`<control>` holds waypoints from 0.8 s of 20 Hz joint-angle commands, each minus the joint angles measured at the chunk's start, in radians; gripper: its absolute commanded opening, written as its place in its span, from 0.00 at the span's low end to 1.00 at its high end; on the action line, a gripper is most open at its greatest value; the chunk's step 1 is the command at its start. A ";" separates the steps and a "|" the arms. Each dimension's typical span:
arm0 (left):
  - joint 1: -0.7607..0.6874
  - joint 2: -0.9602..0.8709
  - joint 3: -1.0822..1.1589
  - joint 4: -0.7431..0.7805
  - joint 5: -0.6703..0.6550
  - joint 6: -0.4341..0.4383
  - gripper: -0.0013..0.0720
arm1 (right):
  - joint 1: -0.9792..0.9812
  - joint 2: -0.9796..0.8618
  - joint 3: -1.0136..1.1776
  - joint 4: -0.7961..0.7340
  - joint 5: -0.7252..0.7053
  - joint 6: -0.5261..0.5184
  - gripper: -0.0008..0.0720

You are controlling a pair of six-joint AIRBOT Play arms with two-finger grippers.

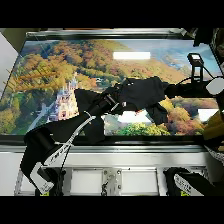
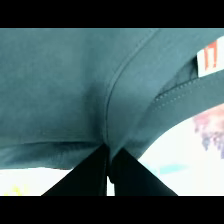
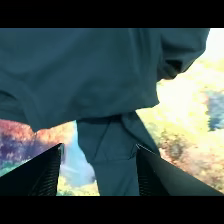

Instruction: Fold the clothes and pants, and hang the long-sleeved shirts on hangers.

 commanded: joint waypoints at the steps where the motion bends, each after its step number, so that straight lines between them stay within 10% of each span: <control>1: 0.002 0.064 0.000 -0.002 -0.001 -0.004 0.03 | 0.068 -0.024 -0.027 0.000 0.015 -0.004 0.68; 16: -0.040 0.216 0.000 -0.010 -0.097 0.005 0.03 | 0.391 -0.348 -0.026 -0.184 -0.207 0.444 0.67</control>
